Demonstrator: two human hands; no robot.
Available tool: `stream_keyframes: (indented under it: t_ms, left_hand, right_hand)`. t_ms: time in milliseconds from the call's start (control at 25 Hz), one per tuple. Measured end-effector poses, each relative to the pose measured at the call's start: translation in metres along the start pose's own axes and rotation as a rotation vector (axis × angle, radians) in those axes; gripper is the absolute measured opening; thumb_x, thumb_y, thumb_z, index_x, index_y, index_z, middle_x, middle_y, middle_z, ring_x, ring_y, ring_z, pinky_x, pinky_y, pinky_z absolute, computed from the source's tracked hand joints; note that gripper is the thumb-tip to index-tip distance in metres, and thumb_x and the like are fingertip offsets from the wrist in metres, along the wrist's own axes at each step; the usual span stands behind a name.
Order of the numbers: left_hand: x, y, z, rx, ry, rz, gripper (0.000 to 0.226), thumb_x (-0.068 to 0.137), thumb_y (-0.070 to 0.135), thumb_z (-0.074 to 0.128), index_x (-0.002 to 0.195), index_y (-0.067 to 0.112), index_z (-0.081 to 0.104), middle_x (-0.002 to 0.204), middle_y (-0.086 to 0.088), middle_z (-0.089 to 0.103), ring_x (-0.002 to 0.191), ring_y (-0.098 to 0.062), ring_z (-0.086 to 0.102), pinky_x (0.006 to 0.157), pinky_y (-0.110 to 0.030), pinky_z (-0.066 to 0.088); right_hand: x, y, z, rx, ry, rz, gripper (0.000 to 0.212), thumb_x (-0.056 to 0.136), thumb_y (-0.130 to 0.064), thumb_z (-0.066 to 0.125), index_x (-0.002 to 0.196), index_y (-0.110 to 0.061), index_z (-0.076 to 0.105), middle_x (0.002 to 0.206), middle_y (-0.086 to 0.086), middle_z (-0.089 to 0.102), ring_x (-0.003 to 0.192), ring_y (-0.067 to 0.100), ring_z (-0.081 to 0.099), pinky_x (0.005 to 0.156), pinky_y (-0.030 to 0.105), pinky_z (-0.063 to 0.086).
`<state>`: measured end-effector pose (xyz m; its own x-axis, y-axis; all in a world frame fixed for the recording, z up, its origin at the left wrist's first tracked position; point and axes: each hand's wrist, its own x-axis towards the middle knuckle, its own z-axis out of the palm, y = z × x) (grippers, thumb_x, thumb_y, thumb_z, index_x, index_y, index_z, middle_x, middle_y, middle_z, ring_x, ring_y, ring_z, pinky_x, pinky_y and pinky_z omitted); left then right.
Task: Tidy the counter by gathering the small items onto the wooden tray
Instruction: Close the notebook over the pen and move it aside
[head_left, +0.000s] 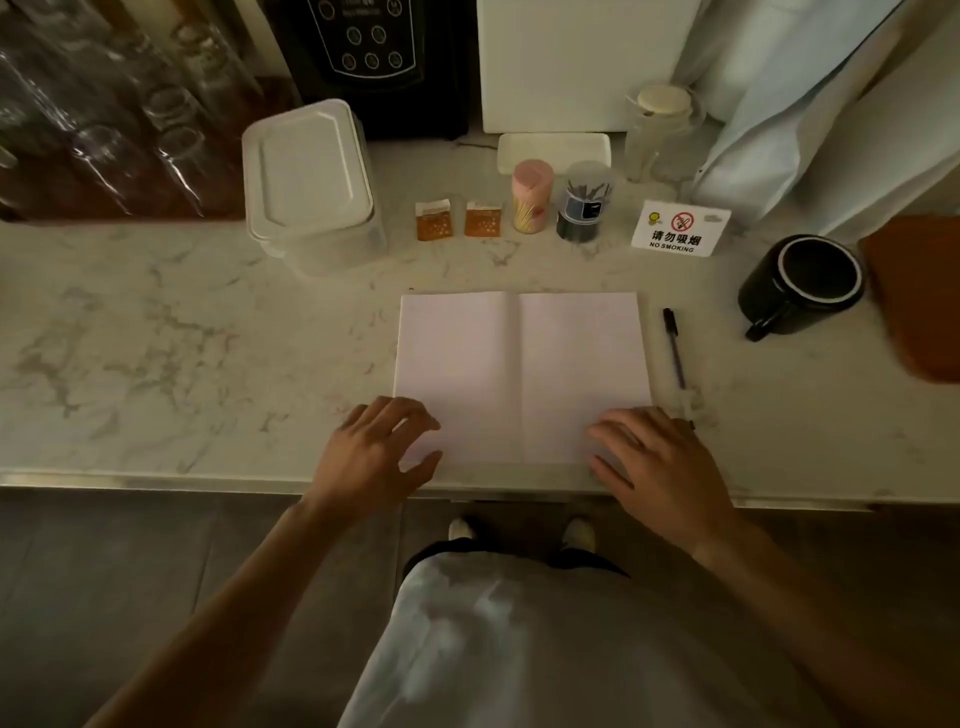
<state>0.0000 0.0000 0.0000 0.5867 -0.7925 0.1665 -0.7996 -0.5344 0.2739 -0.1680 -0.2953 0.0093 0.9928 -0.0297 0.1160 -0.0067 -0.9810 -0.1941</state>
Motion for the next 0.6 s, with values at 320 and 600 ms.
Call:
stream_keyframes:
  t_ms: [320,600]
  left_hand:
    - [-0.01,-0.014,0.013,0.081,-0.101,-0.06,0.055,0.085,0.055,0.056,0.13,0.023,0.054,0.14,-0.002,0.051,0.126,-0.025,0.048,0.101,-0.044,0.041]
    - [-0.041,-0.019,0.017,0.098,-0.182,-0.029,0.079,0.08,0.064,0.059,0.146,0.026,0.038,0.152,0.0,0.04,0.137,-0.023,0.04,0.11,-0.045,0.031]
  right_hand:
    - [-0.009,0.0,0.018,-0.013,-0.026,0.026,0.041,0.089,-0.035,0.063,0.125,-0.016,0.062,0.132,0.011,0.058,0.123,0.031,0.053,0.095,0.047,0.05]
    - [-0.025,-0.008,0.032,-0.031,-0.044,-0.02,0.057,0.088,-0.049,0.059,0.135,-0.017,0.055,0.14,0.012,0.052,0.131,0.031,0.046,0.106,0.048,0.041]
